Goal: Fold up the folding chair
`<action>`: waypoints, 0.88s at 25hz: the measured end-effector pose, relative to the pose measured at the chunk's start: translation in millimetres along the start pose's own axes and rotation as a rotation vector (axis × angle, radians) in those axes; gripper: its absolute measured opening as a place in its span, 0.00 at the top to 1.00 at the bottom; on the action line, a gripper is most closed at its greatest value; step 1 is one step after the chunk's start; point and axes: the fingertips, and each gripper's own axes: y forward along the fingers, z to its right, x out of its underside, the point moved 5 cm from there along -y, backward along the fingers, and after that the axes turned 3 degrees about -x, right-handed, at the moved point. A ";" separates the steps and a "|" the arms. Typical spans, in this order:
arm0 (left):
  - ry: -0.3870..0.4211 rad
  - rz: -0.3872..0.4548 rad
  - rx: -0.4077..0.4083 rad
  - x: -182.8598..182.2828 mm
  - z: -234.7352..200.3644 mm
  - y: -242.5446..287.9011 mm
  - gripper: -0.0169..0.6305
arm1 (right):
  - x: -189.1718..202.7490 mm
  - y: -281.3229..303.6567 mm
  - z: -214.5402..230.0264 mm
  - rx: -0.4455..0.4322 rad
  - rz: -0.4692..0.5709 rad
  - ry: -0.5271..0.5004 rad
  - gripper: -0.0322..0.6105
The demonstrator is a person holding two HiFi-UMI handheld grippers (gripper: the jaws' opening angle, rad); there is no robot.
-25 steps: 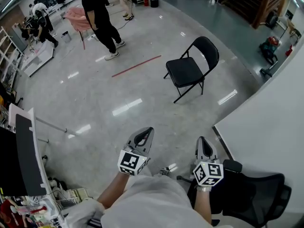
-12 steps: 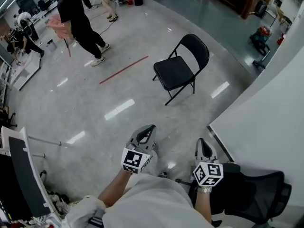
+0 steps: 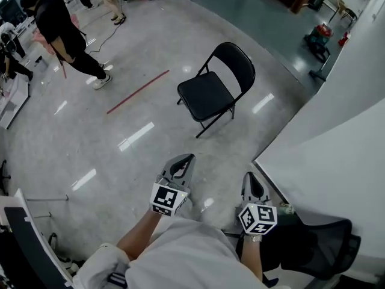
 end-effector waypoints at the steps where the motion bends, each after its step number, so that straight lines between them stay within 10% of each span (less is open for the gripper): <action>1: -0.007 0.001 0.008 -0.9 -10.2 9.2 0.96 | -3.6 10.0 -1.4 0.007 -0.004 -0.002 0.95; 12: -0.058 0.013 0.030 -8.7 -65.4 97.3 0.96 | -38.5 76.0 32.6 0.080 -0.024 -0.012 0.95; 22: -0.027 0.002 -0.066 -31.2 -51.7 194.6 0.96 | -82.4 168.3 118.0 -0.074 -0.050 -0.021 0.94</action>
